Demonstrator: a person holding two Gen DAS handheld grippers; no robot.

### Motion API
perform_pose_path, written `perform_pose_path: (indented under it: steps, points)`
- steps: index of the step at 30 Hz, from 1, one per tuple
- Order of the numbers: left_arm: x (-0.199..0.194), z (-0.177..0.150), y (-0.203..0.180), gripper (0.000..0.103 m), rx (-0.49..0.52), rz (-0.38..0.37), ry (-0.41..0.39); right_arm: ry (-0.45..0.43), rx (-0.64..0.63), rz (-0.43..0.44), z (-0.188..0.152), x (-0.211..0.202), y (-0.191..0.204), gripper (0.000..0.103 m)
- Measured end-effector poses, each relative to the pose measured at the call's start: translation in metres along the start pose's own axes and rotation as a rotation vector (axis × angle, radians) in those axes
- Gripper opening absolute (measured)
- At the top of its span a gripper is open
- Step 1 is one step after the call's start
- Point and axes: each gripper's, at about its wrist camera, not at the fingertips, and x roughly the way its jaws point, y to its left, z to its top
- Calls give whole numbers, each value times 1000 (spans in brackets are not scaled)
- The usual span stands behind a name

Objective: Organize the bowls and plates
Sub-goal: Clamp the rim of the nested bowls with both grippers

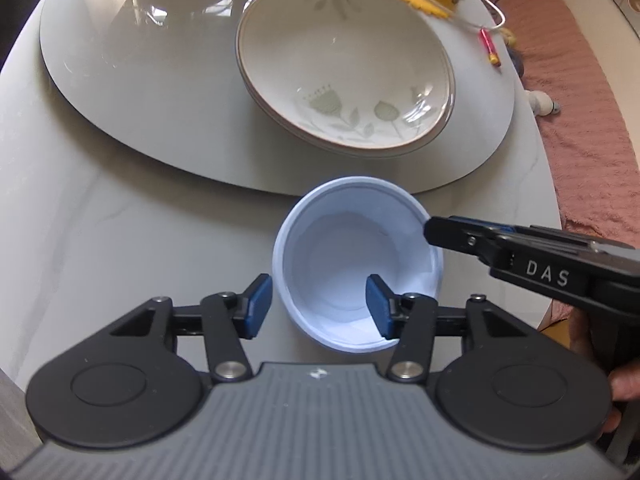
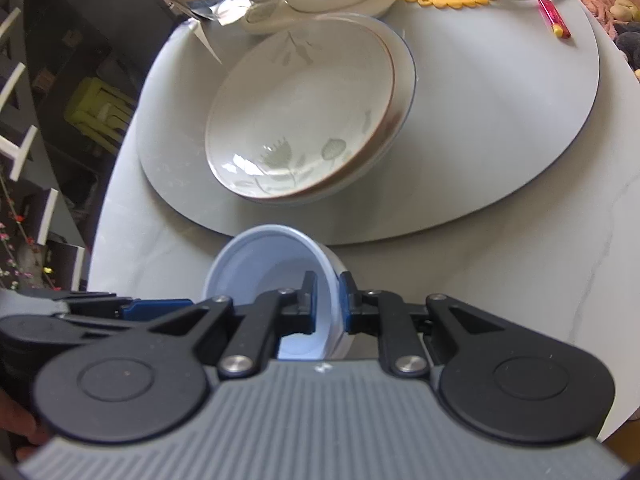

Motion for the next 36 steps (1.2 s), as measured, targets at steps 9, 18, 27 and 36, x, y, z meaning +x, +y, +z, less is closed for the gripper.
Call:
perform_pose_path:
  steps: [9,18,27,36]
  points:
    - [4,-1,-20,59,138,199,-59,-47,70,18,2,-4,-20,67]
    - [20,-1,-16,59,93,136,-60,26,127,32,-7,17,-31,61]
    - [31,-2,-1,59,18,115,-66,73,154,47,-16,33,-32,35]
    - [36,-9,7,58,-28,58,-59,91,135,39,-21,38,-37,19]
